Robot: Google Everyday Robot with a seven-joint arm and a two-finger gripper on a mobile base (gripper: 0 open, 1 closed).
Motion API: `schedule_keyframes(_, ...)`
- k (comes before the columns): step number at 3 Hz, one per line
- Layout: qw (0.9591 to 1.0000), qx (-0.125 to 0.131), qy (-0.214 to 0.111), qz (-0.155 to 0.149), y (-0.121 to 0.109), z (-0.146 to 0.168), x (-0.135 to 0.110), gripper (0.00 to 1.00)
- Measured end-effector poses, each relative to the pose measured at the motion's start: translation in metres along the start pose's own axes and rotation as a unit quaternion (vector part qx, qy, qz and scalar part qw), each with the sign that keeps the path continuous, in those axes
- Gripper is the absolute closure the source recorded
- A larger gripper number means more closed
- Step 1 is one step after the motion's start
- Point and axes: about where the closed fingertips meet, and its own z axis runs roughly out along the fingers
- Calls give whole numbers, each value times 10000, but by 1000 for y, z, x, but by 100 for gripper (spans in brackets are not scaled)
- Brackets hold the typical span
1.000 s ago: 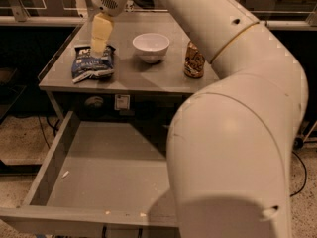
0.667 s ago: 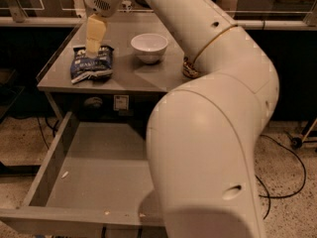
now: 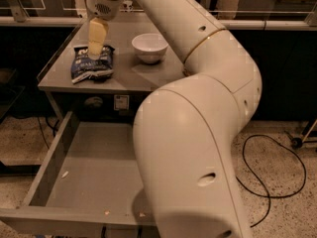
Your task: Place blue chip bag into top drawer
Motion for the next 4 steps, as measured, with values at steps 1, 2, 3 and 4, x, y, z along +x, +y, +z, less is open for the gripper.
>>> schedule_keyframes(1,9996,-57,251,88,-11,26,5,0)
schedule_keyframes(2,9991,-121,354,196,-18,50,9,0)
schedule_keyframes(3,9988,-173,391,255,-23,67,12,0)
schedule_keyframes(4,9988,-230,308,295,-23,79,7,0)
